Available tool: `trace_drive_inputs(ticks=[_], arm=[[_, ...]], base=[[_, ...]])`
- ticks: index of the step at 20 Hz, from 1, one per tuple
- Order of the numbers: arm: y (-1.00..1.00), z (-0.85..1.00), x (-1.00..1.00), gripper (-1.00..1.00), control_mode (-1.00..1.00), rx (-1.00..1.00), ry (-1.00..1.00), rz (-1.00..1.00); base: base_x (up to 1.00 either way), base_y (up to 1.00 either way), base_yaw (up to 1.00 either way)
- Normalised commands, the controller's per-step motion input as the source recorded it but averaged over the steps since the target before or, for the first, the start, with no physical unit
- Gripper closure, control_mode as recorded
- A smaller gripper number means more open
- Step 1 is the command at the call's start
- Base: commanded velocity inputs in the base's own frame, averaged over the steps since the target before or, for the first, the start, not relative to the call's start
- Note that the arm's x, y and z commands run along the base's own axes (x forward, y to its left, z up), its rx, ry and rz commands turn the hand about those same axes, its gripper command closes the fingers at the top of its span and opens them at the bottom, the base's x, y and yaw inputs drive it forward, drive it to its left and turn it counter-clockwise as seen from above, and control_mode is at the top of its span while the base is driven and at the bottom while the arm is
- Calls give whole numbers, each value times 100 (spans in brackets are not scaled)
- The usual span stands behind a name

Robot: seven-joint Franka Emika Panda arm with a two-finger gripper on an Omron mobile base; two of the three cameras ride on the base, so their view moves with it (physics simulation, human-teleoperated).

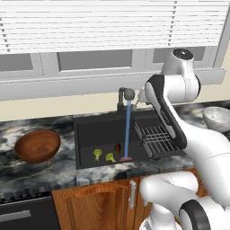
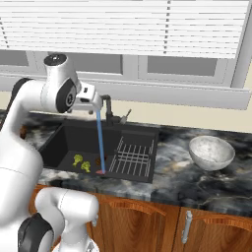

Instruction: Pick the broccolis from the sink and place them in one bowl. Place the sweet potato in the other bowl. Then turn off the sink faucet.

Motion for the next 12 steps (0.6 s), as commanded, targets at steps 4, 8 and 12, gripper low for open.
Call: trace_drive_inputs(ticks=[4,8,12], arm=[[37,-15,-17,-100,-100,0,-9,-8],[38,-19,-2,-100,-100,0,0,-13],[40,-33,0,-100,-100,0,3,-19]], base=[[0,0,0],[0,0,0],[0,0,0]])
